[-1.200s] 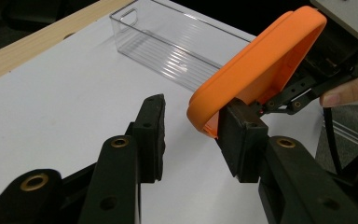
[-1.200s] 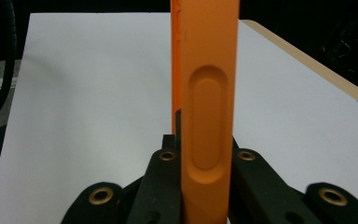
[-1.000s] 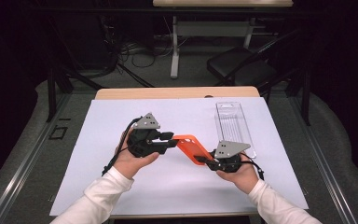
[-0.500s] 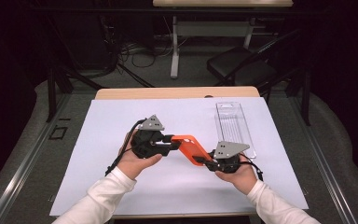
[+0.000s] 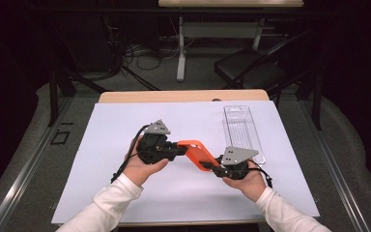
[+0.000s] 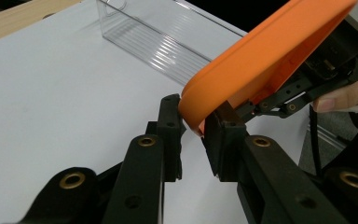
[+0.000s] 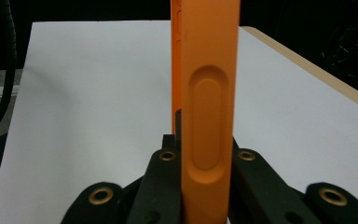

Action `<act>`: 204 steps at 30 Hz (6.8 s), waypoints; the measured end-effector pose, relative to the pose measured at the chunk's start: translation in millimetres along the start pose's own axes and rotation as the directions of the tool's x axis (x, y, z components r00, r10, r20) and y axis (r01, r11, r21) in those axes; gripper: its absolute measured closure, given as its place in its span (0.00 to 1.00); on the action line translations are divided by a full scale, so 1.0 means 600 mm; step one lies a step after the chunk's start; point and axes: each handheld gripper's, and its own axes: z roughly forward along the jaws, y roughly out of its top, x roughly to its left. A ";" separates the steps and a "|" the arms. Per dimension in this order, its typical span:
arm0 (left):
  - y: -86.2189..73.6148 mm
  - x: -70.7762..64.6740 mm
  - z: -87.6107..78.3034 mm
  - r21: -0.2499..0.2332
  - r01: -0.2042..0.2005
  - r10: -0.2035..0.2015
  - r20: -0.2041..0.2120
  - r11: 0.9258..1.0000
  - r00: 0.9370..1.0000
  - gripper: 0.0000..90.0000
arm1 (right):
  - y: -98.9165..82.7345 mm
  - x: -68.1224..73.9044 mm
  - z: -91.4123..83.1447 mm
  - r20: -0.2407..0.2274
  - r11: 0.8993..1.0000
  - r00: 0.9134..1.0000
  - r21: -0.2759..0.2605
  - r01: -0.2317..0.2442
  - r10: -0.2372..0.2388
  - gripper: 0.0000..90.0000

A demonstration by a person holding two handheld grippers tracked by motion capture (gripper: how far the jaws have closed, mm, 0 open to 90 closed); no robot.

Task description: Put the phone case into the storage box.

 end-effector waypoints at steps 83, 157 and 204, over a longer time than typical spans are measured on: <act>0.031 0.033 0.025 0.192 0.234 -0.232 -0.037 0.953 0.972 0.93 | 0.014 -0.006 -0.015 0.100 1.000 0.995 0.002 0.030 -0.030 0.59; 0.088 0.059 0.064 0.383 0.327 -0.257 -0.223 0.864 0.940 0.93 | 0.148 -0.061 0.004 0.151 0.947 0.986 0.320 0.020 -0.072 0.48; 0.096 0.043 0.084 0.411 0.317 -0.239 -0.231 0.855 0.943 0.93 | 0.182 -0.064 0.024 0.169 0.903 0.982 0.430 0.005 -0.086 0.74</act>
